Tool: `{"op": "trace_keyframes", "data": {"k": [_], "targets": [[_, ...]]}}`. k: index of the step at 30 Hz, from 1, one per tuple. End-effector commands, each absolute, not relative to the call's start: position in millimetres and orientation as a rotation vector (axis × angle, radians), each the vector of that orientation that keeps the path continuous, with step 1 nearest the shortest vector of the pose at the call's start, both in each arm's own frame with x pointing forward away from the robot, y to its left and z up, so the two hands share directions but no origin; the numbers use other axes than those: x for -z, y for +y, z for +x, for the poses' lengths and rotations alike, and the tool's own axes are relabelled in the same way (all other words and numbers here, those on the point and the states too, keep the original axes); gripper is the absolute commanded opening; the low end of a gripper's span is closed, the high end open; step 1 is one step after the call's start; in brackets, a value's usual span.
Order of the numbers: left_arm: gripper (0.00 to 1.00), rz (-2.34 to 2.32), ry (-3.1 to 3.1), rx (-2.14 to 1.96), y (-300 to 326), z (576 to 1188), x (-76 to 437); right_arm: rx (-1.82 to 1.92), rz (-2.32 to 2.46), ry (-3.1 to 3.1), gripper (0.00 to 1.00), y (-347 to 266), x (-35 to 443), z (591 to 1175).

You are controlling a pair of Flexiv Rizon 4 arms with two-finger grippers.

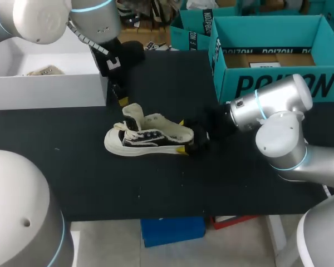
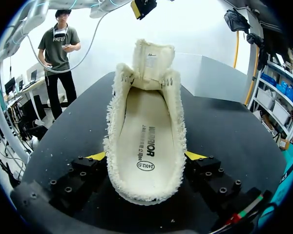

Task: Take the shoe out of the shoebox, open the shoe tongue, remove and reinsert the insole, then place the shoe into the shoebox

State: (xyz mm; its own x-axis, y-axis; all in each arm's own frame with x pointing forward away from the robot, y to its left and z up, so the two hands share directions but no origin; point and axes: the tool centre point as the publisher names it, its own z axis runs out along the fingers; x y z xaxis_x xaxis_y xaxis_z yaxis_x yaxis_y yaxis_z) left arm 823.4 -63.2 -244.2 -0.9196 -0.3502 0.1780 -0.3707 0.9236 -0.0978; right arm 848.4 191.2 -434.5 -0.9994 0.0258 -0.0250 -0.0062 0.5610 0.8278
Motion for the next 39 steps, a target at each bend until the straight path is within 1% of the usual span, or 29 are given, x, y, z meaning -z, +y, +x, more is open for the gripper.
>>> {"op": "trace_keyframes", "data": {"k": [1,33,39], "targets": [[0.00,0.124,-2.915,-0.147,-66,830,243,-1.454,0.020,2.746,0.00,191,438,849],[0.00,0.124,-2.915,-0.147,-66,830,243,-1.454,0.020,2.746,0.00,191,438,849],[0.00,0.072,-2.916,-0.131,-94,824,242,-1.454,0.020,2.746,0.00,191,438,849]]}}
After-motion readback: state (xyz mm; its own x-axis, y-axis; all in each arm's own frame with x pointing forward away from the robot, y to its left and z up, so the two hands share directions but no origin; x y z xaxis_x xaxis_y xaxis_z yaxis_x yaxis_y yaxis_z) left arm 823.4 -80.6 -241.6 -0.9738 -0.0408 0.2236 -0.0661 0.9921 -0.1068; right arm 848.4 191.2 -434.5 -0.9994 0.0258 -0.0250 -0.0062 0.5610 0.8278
